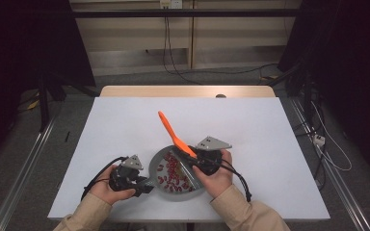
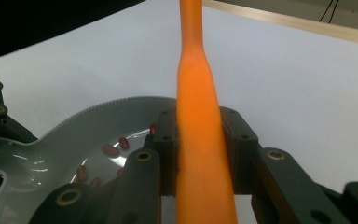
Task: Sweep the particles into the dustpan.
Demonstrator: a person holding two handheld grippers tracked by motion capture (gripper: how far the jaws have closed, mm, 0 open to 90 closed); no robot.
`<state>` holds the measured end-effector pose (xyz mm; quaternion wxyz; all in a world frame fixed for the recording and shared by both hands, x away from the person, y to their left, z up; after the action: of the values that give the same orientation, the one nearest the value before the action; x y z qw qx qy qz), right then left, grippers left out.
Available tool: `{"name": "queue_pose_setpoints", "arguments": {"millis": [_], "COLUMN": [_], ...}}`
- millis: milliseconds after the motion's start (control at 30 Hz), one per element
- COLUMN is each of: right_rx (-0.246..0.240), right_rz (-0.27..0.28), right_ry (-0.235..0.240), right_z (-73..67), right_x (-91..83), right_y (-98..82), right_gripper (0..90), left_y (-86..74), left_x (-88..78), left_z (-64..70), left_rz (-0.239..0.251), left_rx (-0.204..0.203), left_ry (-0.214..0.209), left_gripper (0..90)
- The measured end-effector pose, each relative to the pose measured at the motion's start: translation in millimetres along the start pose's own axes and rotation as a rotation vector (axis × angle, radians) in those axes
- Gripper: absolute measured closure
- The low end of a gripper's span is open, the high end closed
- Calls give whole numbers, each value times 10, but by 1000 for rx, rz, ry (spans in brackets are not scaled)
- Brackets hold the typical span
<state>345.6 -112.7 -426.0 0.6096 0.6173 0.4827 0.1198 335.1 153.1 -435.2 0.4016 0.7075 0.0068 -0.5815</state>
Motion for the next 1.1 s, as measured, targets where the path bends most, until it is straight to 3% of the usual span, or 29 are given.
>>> {"name": "queue_pose_setpoints", "arguments": {"millis": [67,200,333,500,533,567,667,733,833,867,900,933,1033,1067,1100], "right_rx": [5,30,59,86,93,96,103,105,107,109,109,112,112,112,113], "right_rz": [6,19,35,40,38,38,37,38,36,33,32,35,44,44,45], "right_ry": [-16,-29,-57,-92,-96,-100,-107,-110,-111,-110,-109,-108,-107,-107,-105], "right_z": [52,166,287,437,457,477,518,539,560,558,556,553,554,555,556], "right_x": [-23,-106,-215,-327,-342,-354,-383,-394,-398,-401,-406,-414,-434,-438,-437], "right_y": [6,21,31,9,1,-7,-18,-15,-16,-20,-25,-27,-25,-23,-22], "right_gripper": [712,712,711,711,711,711,711,712,711,711,711,711,711,711,711], "left_y": [-17,-38,-12,78,92,107,126,122,126,116,111,100,71,67,60], "left_x": [-4,-25,-2,81,103,111,116,125,101,109,103,105,111,103,107], "left_z": [5,11,43,78,100,91,84,90,73,95,75,72,62,45,57], "left_rz": [4,-3,-12,-40,-33,-49,-67,-58,-49,-16,-17,0,24,18,40], "left_rx": [-17,-5,6,45,27,58,75,60,113,79,95,77,82,110,80], "left_ry": [0,17,41,46,50,56,52,51,63,63,54,51,53,55,58], "left_gripper": [615,524,519,567,592,611,628,631,632,633,633,633,633,633,633]}}
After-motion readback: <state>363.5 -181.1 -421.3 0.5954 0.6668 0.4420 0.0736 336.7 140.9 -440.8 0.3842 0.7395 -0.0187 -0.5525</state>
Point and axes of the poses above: each handheld gripper's, and its own axes: x roughly forward along the jaws, y roughly out of its top, z roughly to its right, the point moved 1 cm from there along x, roughly forward along the jaws, and after that the axes turned 14 degrees about y, right-handed, at the moved point
